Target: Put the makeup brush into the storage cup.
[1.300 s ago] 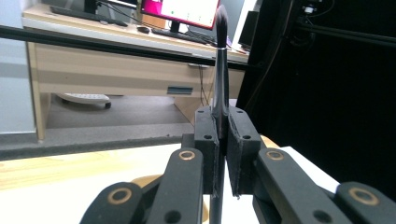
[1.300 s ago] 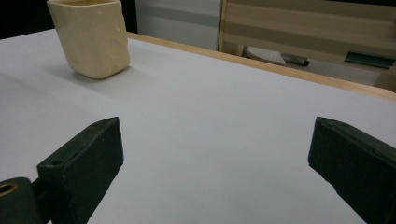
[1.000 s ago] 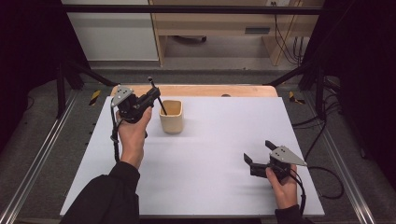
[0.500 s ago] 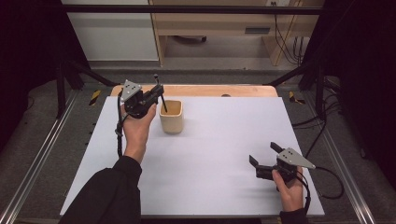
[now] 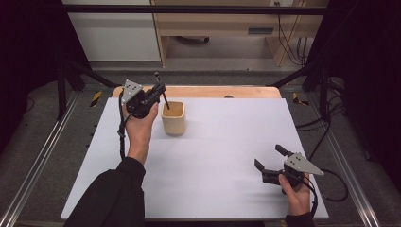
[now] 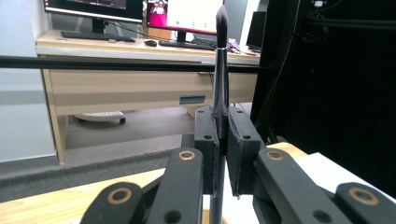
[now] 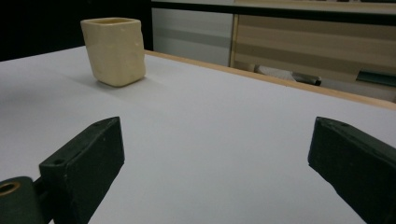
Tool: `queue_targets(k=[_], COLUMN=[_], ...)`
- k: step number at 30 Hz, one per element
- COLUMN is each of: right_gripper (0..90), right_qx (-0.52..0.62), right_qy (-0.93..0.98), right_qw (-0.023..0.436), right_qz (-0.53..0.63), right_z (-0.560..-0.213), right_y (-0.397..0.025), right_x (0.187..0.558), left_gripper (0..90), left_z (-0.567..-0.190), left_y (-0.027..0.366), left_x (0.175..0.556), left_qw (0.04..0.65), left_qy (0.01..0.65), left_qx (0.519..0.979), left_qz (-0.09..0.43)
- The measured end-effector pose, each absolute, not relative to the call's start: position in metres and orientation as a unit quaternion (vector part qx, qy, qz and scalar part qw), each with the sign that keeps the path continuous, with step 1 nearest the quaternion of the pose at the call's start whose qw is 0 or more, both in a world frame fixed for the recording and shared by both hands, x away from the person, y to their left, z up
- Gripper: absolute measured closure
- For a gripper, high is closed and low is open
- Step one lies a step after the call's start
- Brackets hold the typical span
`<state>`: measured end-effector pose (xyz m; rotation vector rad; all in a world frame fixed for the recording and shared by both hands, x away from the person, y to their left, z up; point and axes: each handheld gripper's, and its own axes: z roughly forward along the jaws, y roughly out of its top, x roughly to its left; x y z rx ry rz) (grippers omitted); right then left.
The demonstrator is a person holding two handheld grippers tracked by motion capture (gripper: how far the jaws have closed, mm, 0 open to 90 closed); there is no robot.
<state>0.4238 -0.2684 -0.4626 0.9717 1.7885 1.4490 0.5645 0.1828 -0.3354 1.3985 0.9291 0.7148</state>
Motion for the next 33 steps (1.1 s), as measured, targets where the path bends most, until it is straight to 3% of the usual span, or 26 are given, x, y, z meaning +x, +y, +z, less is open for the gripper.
queue_targets(k=[33], right_gripper=[3.9], right_qx=[0.358], right_qy=[0.674], right_qw=[0.312], right_qz=[0.567], right_z=[-0.463], right_y=[-0.268], right_x=[0.420], left_gripper=[83.6], left_z=[-0.358], left_y=[0.160], left_x=[0.578], left_qw=[0.577], left_qy=[0.386], left_qx=[0.635], left_qz=[0.338])
